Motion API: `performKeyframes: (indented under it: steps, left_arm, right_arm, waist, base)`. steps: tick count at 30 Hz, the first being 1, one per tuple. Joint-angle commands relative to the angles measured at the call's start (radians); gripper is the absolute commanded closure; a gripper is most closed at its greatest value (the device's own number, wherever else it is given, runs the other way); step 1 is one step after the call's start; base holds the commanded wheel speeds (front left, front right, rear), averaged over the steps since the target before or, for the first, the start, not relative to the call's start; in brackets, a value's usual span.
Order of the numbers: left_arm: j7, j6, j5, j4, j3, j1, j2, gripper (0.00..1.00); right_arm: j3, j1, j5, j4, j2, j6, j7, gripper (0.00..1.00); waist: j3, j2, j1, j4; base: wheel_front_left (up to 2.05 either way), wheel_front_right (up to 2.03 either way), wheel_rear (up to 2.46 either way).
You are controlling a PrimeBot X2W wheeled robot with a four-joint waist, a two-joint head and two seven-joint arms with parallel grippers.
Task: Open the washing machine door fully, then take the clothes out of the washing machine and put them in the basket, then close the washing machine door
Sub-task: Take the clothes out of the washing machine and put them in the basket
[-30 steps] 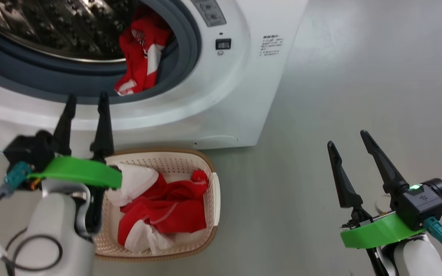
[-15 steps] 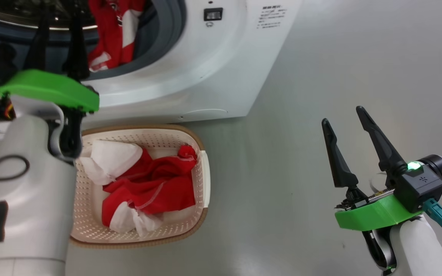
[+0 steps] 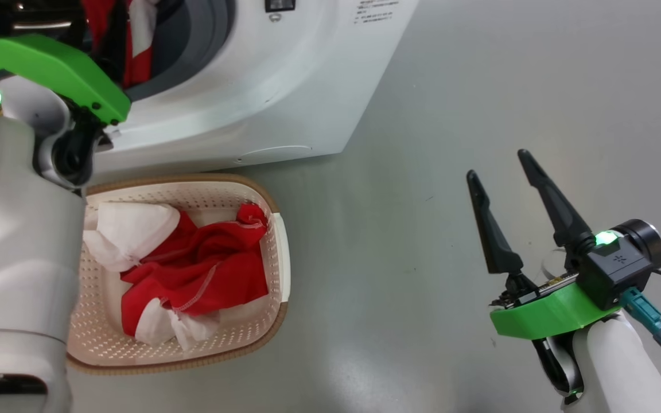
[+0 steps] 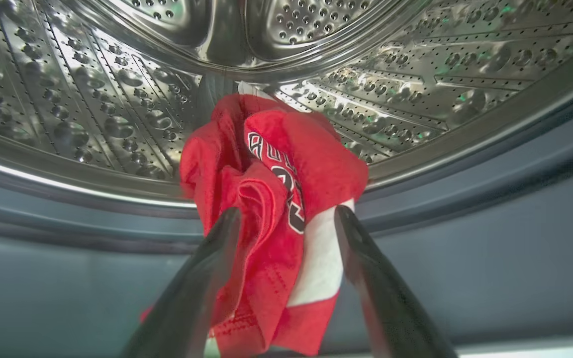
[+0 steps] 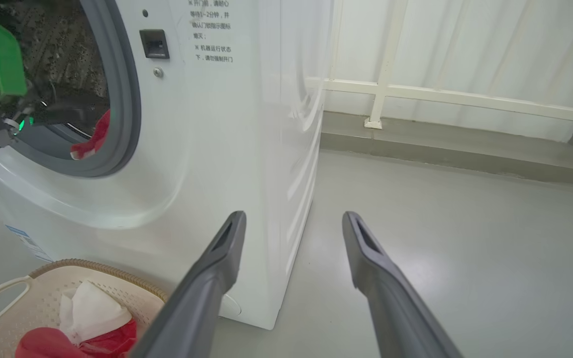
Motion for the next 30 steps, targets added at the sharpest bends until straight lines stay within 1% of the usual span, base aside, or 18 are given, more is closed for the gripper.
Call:
performKeyframes:
  steps: [1,5,7,13,14,15,16,22,24,28,29,30]
  left_arm:
    - [0.019,-0.005,-0.008,-0.007,0.007,-0.025,0.055,0.00]
    - [0.093,-0.005,-0.026,0.041,-0.019,-0.047,0.072,0.00]
    - [0.111,-0.005,-0.015,0.067,-0.036,-0.055,0.082,0.00]
    - [0.148,-0.005,-0.038,0.105,-0.057,-0.065,0.077,0.00]
    - [0.144,-0.005,-0.038,0.106,-0.062,-0.066,0.080,0.22]
    - [0.139,-0.005,-0.036,0.107,-0.068,-0.067,0.082,0.59]
    - [0.128,-0.005,-0.034,0.107,-0.073,-0.068,0.086,1.00]
    - [0.074,-0.005,-0.024,0.098,-0.120,-0.067,0.089,1.00]
    - [0.028,-0.005,-0.018,0.087,-0.134,-0.065,0.093,1.00]
    - [-0.097,-0.005,-0.009,0.060,-0.151,-0.062,0.096,1.00]
    - [-0.097,-0.005,-0.009,0.060,-0.151,-0.062,0.096,1.00]
    - [-0.127,-0.005,-0.006,0.055,-0.157,-0.060,0.097,1.00]
  right_arm:
    - [0.029,-0.005,0.011,-0.018,-0.001,0.003,-0.006,0.00]
    - [0.037,-0.008,0.014,-0.015,-0.001,0.003,-0.006,0.00]
    - [0.040,-0.010,0.015,-0.014,-0.001,0.003,-0.006,0.00]
    - [0.048,-0.018,0.018,-0.009,-0.001,0.003,-0.006,0.00]
    - [0.049,-0.019,0.019,-0.009,-0.001,0.003,-0.006,0.00]
    - [0.050,-0.020,0.021,-0.008,-0.001,0.003,-0.006,0.00]
    - [0.051,-0.020,0.022,-0.008,-0.001,0.003,-0.006,0.00]
    - [0.049,-0.019,0.028,-0.008,-0.001,0.003,-0.006,0.00]
    - [0.046,-0.019,0.029,-0.009,-0.001,0.003,-0.006,0.00]
    - [0.040,-0.018,0.028,-0.009,-0.001,0.003,-0.006,0.00]
    - [0.040,-0.018,0.028,-0.009,-0.001,0.003,-0.006,0.00]
    - [0.039,-0.018,0.028,-0.010,-0.001,0.003,-0.006,0.00]
  waist:
    - [0.007,-0.0001,0.0000,-0.008]
    - [0.013,-0.0001,0.0000,-0.017]
    - [0.016,-0.0001,0.0000,-0.021]
    - [0.022,-0.0001,0.0000,-0.036]
    - [0.023,-0.0001,0.0000,-0.039]
    - [0.023,-0.0001,0.0000,-0.041]
    - [0.024,-0.0001,0.0000,-0.043]
    - [0.027,-0.0001,0.0000,-0.048]
    - [0.027,-0.0001,0.0000,-0.045]
    - [0.026,-0.0001,0.0000,-0.034]
    - [0.026,-0.0001,0.0000,-0.034]
    - [0.025,-0.0001,0.0000,-0.030]
  base:
    - [0.00,0.00,0.00]
    - [0.00,0.00,0.00]
    - [0.00,0.00,0.00]
    - [0.00,0.00,0.00]
    - [0.00,0.00,0.00]
    - [0.00,0.00,0.00]
    - [0.00,0.00,0.00]
    - [0.00,0.00,0.00]
    - [0.00,0.00,0.00]
    - [0.00,0.00,0.00]
    - [0.00,0.00,0.00]
    - [0.00,0.00,0.00]
